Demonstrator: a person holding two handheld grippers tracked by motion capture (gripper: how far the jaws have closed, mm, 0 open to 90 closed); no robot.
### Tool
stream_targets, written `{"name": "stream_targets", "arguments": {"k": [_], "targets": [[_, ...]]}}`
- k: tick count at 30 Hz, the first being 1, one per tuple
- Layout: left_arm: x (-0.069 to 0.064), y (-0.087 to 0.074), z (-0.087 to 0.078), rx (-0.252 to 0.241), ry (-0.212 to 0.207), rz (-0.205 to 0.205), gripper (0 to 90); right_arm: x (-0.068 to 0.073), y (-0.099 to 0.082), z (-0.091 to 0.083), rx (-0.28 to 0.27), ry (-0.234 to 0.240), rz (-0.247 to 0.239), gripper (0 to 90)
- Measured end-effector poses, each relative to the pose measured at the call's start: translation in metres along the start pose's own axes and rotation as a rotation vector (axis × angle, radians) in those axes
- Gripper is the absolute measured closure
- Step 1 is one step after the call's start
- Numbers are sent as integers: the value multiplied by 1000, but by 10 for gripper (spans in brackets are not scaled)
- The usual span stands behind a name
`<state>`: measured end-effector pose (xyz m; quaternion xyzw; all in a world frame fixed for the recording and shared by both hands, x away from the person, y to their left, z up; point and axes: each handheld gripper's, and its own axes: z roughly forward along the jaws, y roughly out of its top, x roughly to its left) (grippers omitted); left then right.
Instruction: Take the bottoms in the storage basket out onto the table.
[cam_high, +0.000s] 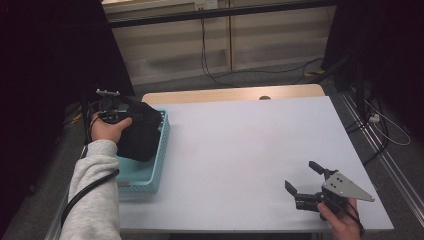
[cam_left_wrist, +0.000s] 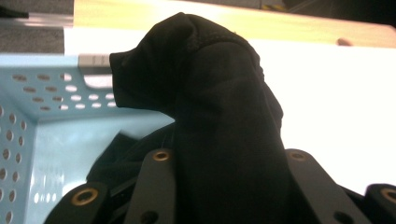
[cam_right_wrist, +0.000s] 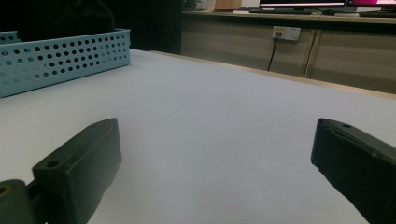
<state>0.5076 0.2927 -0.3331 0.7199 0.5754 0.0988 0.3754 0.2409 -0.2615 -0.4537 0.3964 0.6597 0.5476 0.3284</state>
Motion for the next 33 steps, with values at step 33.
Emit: {"name": "stream_targets", "arguments": {"k": [33], "targets": [[-139, 62, -63, -206, -323, 242, 775, 2, 0, 2, 4, 9, -1, 8]]}}
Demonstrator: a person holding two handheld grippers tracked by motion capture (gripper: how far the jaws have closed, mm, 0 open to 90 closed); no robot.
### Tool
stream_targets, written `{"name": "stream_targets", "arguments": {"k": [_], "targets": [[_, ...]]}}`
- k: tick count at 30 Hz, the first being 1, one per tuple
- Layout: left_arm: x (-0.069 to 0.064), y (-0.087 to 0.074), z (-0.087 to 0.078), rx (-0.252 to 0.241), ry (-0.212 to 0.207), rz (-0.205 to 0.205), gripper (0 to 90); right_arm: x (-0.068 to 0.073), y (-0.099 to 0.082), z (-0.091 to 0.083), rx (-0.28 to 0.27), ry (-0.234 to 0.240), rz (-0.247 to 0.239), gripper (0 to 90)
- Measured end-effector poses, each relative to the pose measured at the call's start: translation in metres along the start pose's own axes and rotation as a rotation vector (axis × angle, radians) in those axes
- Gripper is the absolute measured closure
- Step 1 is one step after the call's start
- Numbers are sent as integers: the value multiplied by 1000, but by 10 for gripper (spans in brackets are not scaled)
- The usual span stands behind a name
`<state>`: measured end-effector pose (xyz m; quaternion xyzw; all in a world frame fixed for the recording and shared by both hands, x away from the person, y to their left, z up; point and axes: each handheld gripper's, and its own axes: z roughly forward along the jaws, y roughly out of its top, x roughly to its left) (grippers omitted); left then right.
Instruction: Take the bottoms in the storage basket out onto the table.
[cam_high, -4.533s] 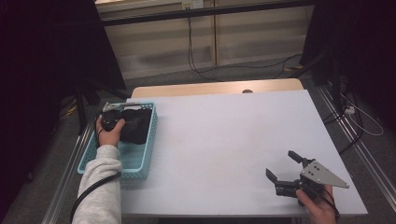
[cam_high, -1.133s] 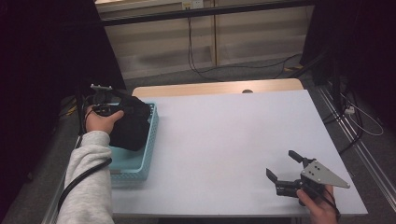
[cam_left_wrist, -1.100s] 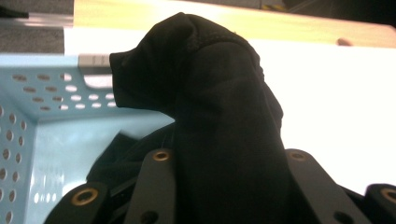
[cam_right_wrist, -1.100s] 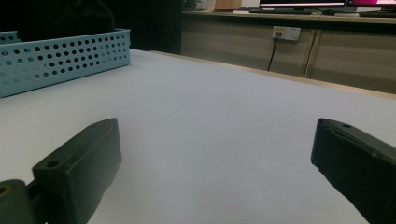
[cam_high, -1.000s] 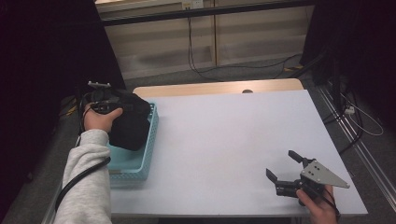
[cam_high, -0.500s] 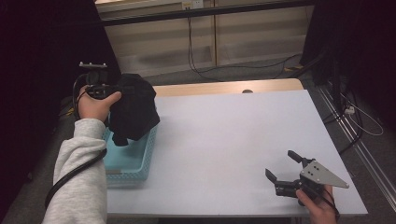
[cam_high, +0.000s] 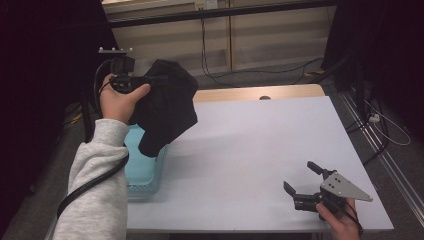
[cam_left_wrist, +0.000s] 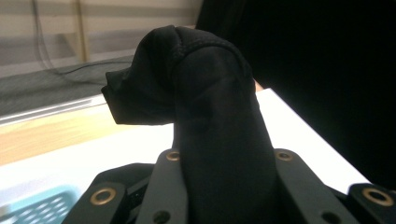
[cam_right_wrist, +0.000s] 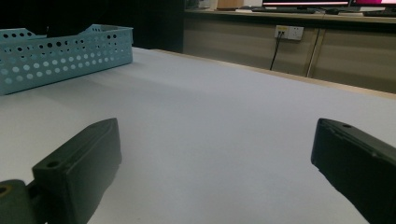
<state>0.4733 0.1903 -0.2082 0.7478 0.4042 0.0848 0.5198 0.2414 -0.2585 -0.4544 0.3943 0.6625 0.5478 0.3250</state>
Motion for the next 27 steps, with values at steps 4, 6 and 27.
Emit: {"name": "stream_targets", "arguments": {"k": [4, 6, 27], "targets": [[-13, -2, 8, -1, -35, 34, 775, 0, 0, 0, -3, 0, -3, 8], [-17, -5, 13, 4, -47, 39, 775, 0, 0, 0, 0, -4, 0, 8], [-57, -91, 87, 106, -192, 116, 768, 2, 0, 1, 14, 2, -19, 8]]}}
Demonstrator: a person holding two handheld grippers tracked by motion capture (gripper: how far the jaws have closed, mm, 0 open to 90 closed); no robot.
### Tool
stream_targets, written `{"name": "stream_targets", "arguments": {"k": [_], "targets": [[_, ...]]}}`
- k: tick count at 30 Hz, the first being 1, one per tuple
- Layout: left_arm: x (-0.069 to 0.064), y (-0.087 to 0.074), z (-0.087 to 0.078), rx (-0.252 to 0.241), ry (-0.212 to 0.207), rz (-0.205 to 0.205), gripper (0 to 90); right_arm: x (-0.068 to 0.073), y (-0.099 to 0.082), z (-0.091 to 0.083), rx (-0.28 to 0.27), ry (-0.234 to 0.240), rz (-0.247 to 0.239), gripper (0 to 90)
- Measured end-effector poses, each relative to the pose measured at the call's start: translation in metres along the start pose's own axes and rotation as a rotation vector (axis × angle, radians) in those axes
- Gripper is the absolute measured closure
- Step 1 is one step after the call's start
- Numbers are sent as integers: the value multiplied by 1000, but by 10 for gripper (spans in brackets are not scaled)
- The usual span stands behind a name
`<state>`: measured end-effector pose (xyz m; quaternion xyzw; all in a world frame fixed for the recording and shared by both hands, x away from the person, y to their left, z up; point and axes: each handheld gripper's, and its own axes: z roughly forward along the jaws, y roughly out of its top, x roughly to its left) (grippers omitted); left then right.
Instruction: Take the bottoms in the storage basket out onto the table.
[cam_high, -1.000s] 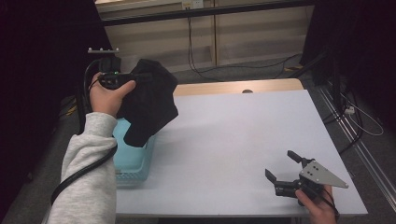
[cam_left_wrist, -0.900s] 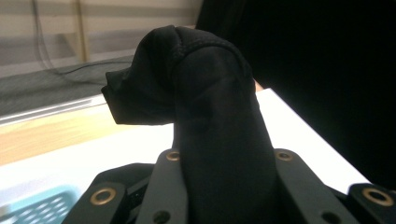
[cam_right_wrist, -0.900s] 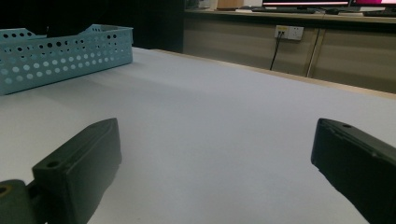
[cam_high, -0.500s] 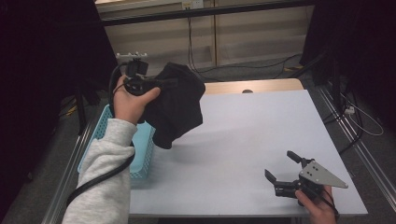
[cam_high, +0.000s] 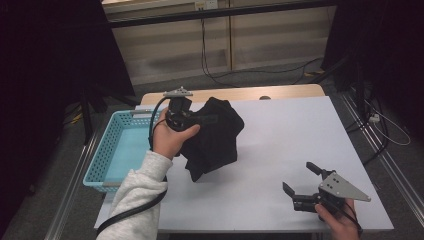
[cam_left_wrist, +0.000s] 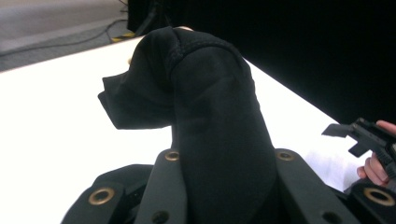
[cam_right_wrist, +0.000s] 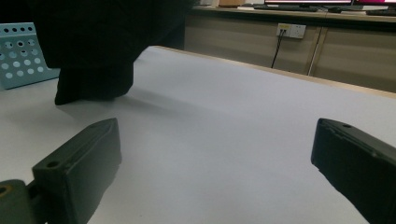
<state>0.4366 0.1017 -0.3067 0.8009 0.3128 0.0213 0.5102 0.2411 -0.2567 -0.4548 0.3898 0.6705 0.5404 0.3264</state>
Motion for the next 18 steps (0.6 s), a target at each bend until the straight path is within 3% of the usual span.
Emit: {"name": "stream_targets", "arguments": {"k": [7, 11, 16, 18], "targets": [[-4, -28, 28, 33, -18, 17, 756, 2, 0, 2, 8, 5, -15, 8], [-4, -45, 41, 44, -15, 4, 744, 3, -1, 3, 17, 6, -22, 8], [-2, -55, 46, 37, 4, 13, 724, 3, -1, 3, 17, 6, -21, 8], [-2, -57, 47, 24, 22, 16, 639, 3, -1, 4, 23, 5, -19, 8]]}}
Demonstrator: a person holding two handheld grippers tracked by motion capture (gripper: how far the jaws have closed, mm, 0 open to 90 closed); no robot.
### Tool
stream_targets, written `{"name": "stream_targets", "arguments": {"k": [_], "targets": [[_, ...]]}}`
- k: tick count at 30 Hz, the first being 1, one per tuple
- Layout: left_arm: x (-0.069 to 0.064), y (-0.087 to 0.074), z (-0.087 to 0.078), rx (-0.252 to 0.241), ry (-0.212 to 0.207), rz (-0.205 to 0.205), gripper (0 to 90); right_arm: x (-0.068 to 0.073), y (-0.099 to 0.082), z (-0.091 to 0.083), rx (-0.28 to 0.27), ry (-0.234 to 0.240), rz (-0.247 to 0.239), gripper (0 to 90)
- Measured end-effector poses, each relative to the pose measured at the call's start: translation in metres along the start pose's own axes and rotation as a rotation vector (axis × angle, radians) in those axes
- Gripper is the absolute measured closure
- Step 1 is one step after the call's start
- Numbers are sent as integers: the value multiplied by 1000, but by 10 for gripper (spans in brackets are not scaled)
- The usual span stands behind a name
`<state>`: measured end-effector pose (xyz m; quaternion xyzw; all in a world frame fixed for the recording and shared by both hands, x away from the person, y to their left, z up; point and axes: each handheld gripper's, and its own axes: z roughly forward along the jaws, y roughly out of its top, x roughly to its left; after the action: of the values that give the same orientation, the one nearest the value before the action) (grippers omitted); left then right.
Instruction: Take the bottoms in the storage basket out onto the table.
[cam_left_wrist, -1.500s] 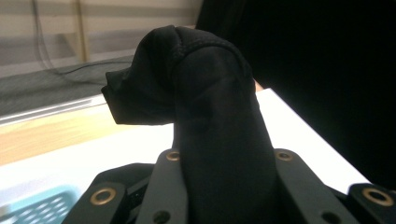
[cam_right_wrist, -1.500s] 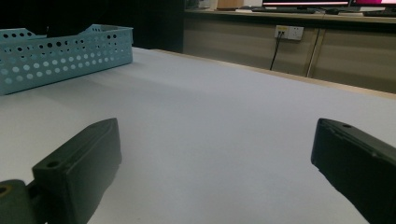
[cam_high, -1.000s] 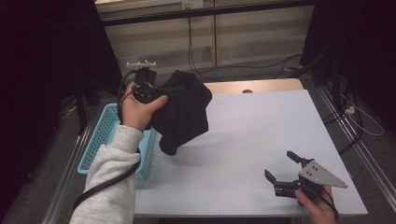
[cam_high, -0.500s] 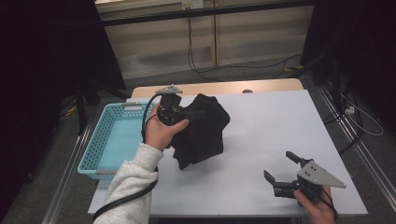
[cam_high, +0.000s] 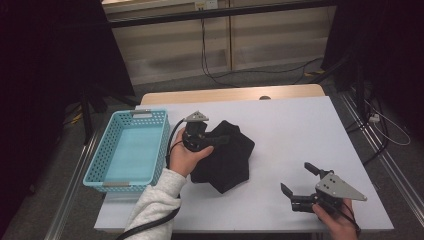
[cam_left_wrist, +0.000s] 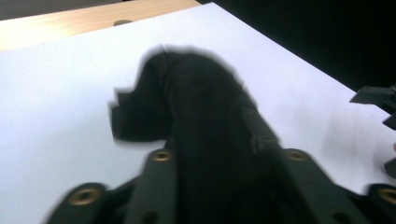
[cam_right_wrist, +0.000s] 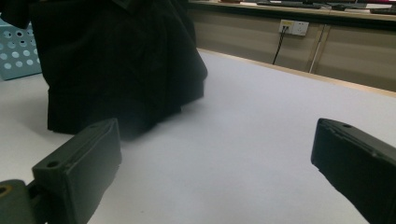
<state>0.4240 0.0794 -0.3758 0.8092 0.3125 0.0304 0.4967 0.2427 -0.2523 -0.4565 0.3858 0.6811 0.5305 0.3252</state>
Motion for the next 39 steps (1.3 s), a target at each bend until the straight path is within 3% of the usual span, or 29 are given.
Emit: {"name": "stream_targets", "arguments": {"k": [2, 5, 7, 8, 11, 14, 25, 30, 32, 39], "targets": [[0, -3, -1, -8, 29, 9, 535, 1, 0, 2, 7, 4, -7, 8], [-1, -6, -5, -2, 54, 49, 474, 2, 0, 3, 17, 2, -22, 8], [-1, -9, -8, 5, 70, 75, 355, 3, 1, 5, 33, 3, -28, 8], [-1, -11, -10, 9, 72, 79, 355, 3, 1, 5, 33, 3, -28, 8], [4, -18, -16, -8, 73, 62, 297, 3, 4, 10, 45, 8, -37, 8], [11, -27, -23, -8, 83, 18, 246, 5, 7, 16, 61, 14, -43, 9], [22, -55, -37, 26, 117, 28, 147, 19, 12, 45, 128, 74, -67, 16], [25, -55, -41, 18, 114, 9, 131, 23, 13, 52, 146, 76, -66, 26], [27, -55, -42, 16, 118, 34, 108, 25, 14, 54, 146, 79, -68, 27], [26, -57, -43, 23, 121, 39, 91, 25, 14, 54, 148, 89, -65, 27]]}}
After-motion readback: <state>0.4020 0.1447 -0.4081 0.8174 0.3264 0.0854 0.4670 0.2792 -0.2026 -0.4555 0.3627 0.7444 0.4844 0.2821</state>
